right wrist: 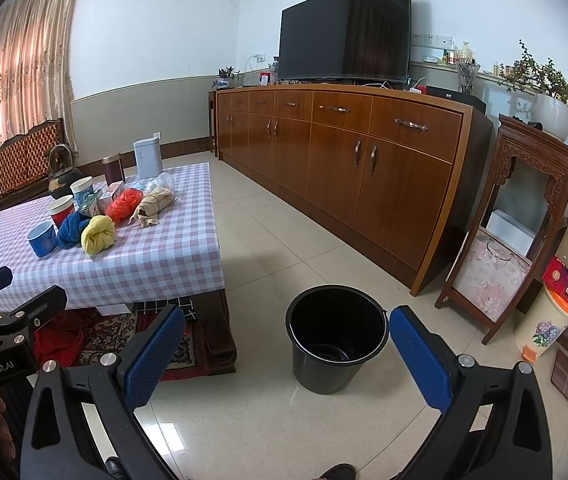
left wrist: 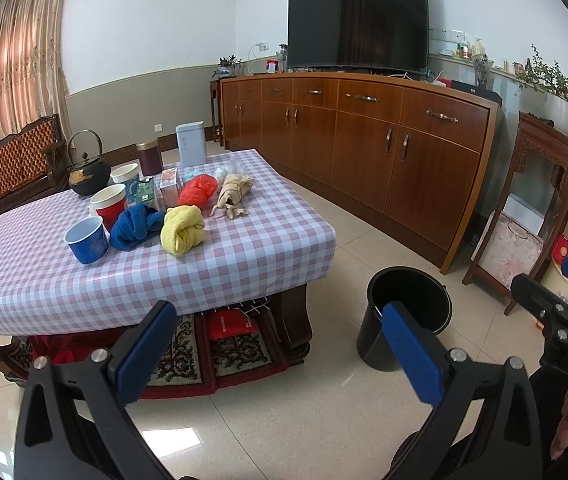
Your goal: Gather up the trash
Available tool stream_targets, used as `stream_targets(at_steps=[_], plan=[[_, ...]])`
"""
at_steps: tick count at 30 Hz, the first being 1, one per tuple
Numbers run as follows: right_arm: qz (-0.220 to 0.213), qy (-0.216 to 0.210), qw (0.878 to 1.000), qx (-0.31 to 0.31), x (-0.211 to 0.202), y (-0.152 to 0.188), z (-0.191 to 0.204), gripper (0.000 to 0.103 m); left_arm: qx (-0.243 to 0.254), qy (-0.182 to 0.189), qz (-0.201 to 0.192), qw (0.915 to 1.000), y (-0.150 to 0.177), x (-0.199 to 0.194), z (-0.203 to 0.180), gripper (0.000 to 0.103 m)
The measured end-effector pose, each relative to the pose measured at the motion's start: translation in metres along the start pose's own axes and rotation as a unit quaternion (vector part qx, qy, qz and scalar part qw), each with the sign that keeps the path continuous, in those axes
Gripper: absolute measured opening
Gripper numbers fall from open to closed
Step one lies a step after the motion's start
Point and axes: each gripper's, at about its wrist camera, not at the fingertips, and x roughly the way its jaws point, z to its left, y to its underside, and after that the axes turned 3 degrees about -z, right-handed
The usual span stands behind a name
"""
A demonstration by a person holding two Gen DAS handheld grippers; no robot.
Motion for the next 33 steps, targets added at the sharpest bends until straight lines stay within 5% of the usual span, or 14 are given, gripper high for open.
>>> stream_targets(at_steps=[33], plan=[[0.0,0.0,1.0,0.002,-0.0008,-0.0019,0.0011,0.103,-0.009,-0.001,0.006,0.9999,0.0045,0.0011,0.0034,0.103]])
